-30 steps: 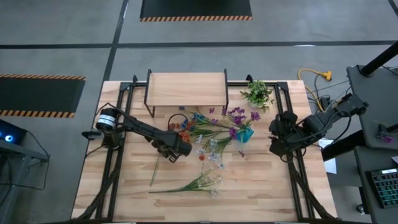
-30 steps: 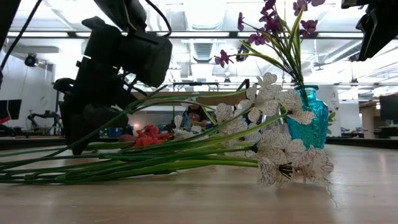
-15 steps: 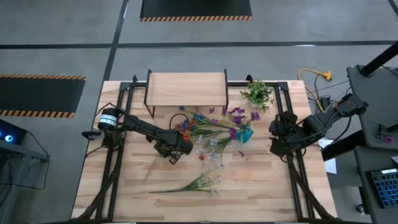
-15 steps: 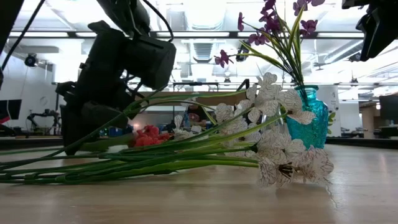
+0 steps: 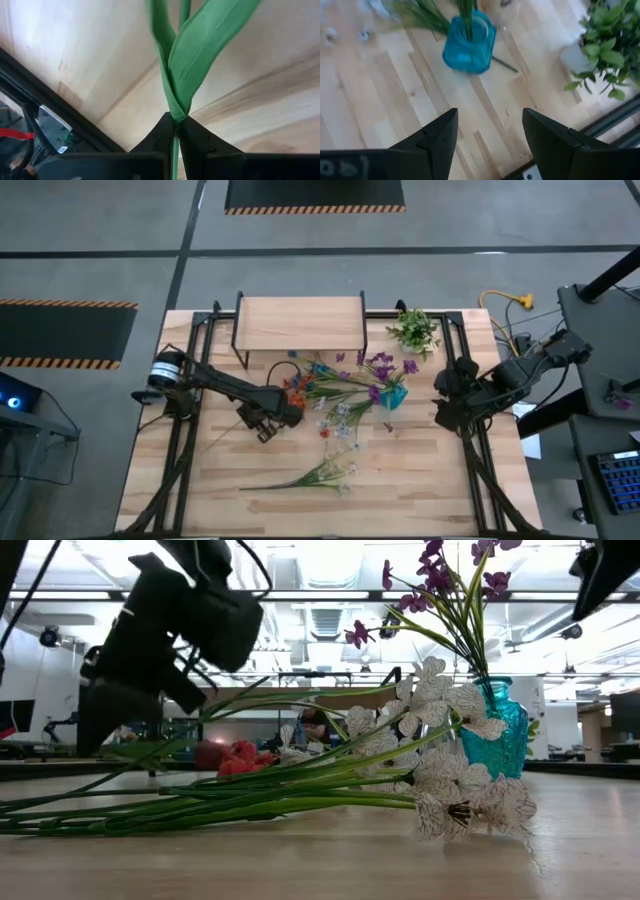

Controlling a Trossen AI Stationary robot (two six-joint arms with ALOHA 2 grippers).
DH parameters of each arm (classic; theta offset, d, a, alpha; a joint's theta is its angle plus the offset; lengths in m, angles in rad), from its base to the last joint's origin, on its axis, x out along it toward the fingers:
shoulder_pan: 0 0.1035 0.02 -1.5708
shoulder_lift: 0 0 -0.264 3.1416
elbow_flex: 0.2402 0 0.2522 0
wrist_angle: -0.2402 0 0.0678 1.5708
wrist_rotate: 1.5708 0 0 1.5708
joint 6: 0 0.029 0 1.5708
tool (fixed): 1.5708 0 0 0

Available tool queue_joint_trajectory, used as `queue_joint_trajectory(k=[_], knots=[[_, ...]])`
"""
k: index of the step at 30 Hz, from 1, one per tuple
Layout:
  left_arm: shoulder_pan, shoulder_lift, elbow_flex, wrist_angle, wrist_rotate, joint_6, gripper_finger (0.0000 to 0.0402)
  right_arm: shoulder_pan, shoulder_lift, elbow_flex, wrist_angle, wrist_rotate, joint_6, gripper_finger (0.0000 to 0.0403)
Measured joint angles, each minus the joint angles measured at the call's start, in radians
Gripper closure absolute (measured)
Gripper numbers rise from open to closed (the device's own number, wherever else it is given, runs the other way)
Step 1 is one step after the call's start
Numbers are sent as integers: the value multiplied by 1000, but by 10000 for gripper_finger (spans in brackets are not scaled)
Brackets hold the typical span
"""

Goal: Pick and place flowers into a vace then onto a shelf
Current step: Put the red tulip into the blue flower vase

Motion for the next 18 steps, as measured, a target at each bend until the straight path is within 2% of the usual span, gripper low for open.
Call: queue_joint_trajectory(k=[4, 7, 13, 18], knots=[[-1, -113, 4, 1, -21, -29, 401, 0, 0, 57, 1, 36, -42, 188], [-16, -196, 9, 17, -81, -83, 401, 0, 0, 101, 2, 64, -69, 188], [-63, -343, 19, 94, -243, -120, 401, 0, -1, 156, 41, 131, -130, 188], [-85, -388, 52, 112, -373, -114, 401, 0, -5, 161, 153, 177, -221, 188]])
